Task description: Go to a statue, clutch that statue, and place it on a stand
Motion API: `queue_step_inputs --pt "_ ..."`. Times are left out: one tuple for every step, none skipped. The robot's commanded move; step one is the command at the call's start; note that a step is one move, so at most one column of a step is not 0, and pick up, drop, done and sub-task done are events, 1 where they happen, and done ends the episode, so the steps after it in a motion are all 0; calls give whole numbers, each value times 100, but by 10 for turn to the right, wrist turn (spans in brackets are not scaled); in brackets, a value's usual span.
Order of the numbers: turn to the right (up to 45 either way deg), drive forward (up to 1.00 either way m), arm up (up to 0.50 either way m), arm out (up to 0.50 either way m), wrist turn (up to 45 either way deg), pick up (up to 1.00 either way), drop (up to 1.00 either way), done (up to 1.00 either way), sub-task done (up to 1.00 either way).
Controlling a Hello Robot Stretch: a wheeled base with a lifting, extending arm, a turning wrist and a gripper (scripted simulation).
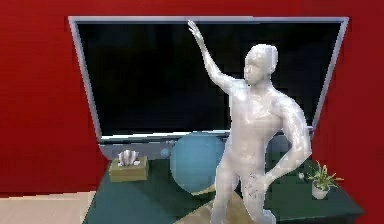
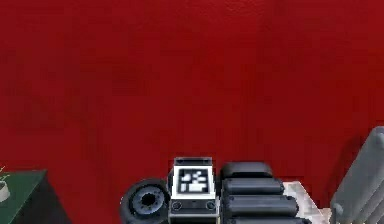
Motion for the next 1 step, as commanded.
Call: queue_step_inputs --pt "450 0 0 0 0 0 0 0 0"
